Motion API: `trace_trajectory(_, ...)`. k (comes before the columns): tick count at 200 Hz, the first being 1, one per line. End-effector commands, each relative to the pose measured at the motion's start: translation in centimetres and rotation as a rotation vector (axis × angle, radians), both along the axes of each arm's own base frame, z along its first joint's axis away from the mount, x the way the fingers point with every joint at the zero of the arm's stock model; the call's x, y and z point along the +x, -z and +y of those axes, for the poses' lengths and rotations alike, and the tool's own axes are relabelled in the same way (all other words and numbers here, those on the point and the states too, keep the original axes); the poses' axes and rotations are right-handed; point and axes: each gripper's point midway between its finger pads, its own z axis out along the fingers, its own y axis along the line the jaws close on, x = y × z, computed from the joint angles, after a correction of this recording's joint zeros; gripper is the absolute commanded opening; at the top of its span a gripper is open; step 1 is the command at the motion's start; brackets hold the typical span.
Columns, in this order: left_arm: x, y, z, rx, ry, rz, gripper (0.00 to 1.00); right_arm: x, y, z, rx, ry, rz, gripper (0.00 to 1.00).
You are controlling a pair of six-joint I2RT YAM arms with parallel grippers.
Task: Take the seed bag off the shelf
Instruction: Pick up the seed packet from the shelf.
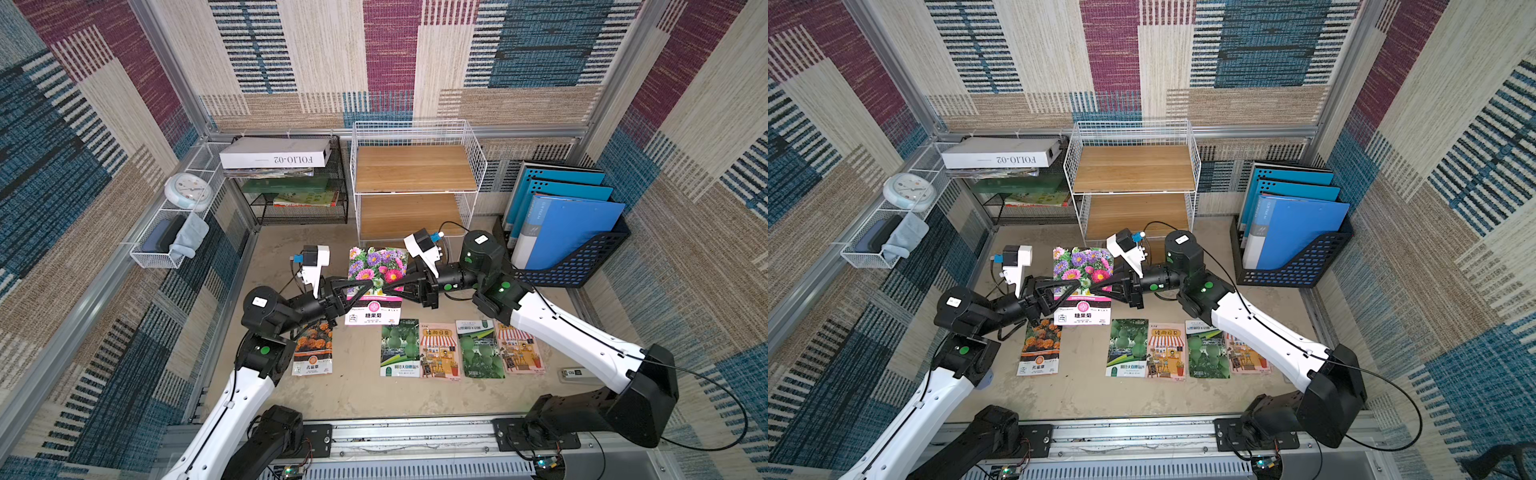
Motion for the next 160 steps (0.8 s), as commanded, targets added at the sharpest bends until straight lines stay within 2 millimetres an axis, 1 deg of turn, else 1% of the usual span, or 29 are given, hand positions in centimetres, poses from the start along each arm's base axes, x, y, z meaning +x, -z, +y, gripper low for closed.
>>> trace_trajectory(1,0.0,-0.1,0.0,0.004,-0.009,-0.025,0.0,-0.3,-0.8,0.0,0.028,-0.018,-0.02,0.1)
trace_trajectory(15,0.2,0.1,0.1,0.007,-0.017,-0.021,0.0,-0.3,-0.7,0.0,0.026,-0.019,-0.018,0.08)
trace_trajectory(18,0.2,0.1,0.1,0.008,-0.018,-0.02,0.0,-0.3,-0.6,0.0,0.025,-0.018,-0.016,0.04)
trace_trajectory(26,0.2,0.2,0.1,0.011,-0.021,-0.018,0.0,-0.2,-0.7,0.0,0.026,-0.017,-0.015,0.0)
trace_trajectory(41,0.4,0.4,0.1,0.02,-0.031,-0.008,0.01,-0.2,-0.7,0.0,0.025,-0.014,-0.015,0.0)
trace_trajectory(44,0.4,0.3,0.1,0.021,-0.033,-0.007,0.05,-0.2,-0.7,0.0,0.025,-0.015,-0.014,0.0)
trace_trajectory(53,0.6,0.5,0.2,0.028,-0.043,0.006,0.23,-0.2,-0.7,0.0,0.026,-0.014,-0.014,0.0)
trace_trajectory(58,0.7,0.6,0.3,0.032,-0.051,0.016,0.38,-0.2,-0.8,0.0,0.026,-0.013,-0.013,0.0)
trace_trajectory(63,0.9,0.7,0.3,0.038,-0.06,0.025,0.48,0.0,-0.7,0.1,0.023,-0.007,-0.007,0.0)
trace_trajectory(70,0.9,0.8,0.4,0.045,-0.072,0.029,0.57,0.3,-0.6,0.2,0.017,0.007,0.002,0.0)
trace_trajectory(80,1.0,0.9,0.6,0.058,-0.091,0.034,0.66,0.8,-0.6,0.4,0.012,0.027,0.009,0.0)
trace_trajectory(83,1.0,1.0,0.7,0.062,-0.098,0.037,0.7,0.9,-0.2,0.4,-0.008,0.034,0.029,0.0)
trace_trajectory(86,1.0,1.1,0.7,0.067,-0.105,0.042,0.8,1.1,0.0,0.5,-0.016,0.042,0.038,0.0)
trace_trajectory(89,1.0,1.1,0.8,0.072,-0.113,0.043,0.94,1.4,0.2,0.6,-0.022,0.054,0.045,0.0)
trace_trajectory(90,1.0,1.1,0.9,0.073,-0.117,0.044,0.97,1.5,0.2,0.6,-0.025,0.057,0.048,0.0)
trace_trajectory(92,1.0,1.2,0.9,0.077,-0.122,0.043,0.99,1.7,0.3,0.6,-0.029,0.067,0.052,0.0)
trace_trajectory(109,1.3,1.9,1.9,0.119,-0.211,0.072,0.99,3.2,1.3,0.9,-0.066,0.14,0.1,0.0)
trace_trajectory(126,2.0,3.0,3.8,0.155,-0.357,0.112,0.99,4.8,2.6,1.0,-0.107,0.227,0.139,0.0)
trace_trajectory(140,2.6,3.9,6.1,0.169,-0.515,0.147,0.99,6.4,4.3,1.0,-0.15,0.315,0.183,0.0)
trace_trajectory(160,2.9,5.5,9.6,0.191,-0.723,0.205,0.99,7.6,7.2,0.9,-0.206,0.382,0.262,0.0)
